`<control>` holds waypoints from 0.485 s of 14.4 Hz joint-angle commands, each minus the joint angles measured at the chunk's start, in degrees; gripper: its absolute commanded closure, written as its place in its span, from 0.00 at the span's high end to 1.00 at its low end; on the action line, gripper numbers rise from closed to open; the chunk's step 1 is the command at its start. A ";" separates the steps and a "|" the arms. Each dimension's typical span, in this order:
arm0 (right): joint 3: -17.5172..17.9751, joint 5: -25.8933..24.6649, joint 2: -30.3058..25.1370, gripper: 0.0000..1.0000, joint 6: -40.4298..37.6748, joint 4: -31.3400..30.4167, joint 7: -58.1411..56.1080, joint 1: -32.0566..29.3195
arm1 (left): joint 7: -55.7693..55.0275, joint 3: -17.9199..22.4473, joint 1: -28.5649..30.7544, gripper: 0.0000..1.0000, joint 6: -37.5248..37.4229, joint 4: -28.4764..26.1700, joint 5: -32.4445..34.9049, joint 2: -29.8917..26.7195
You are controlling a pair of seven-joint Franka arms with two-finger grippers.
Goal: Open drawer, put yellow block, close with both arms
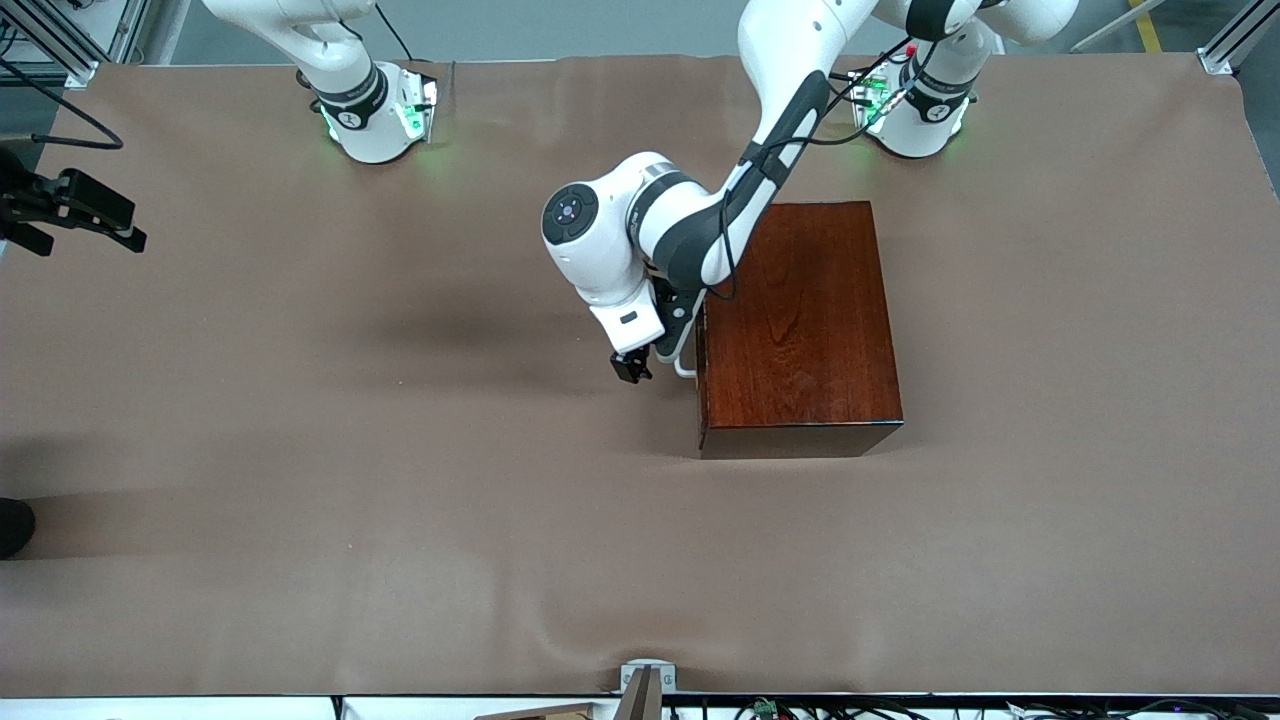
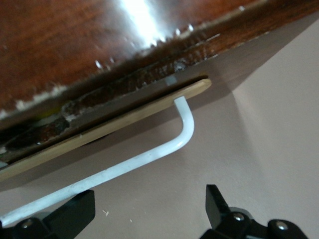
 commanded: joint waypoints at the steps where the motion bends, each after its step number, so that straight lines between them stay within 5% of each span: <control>1: 0.90 -0.83 -1.52 1.00 0.07 -1.16 -0.53 -0.63 | 1.09 -0.22 0.62 1.00 -3.59 -1.95 1.35 -2.18; 7: 0.90 -0.83 -1.52 1.00 -0.11 -1.16 -0.53 -0.63 | 7.22 -0.30 0.36 1.00 -3.59 -1.25 1.27 -4.89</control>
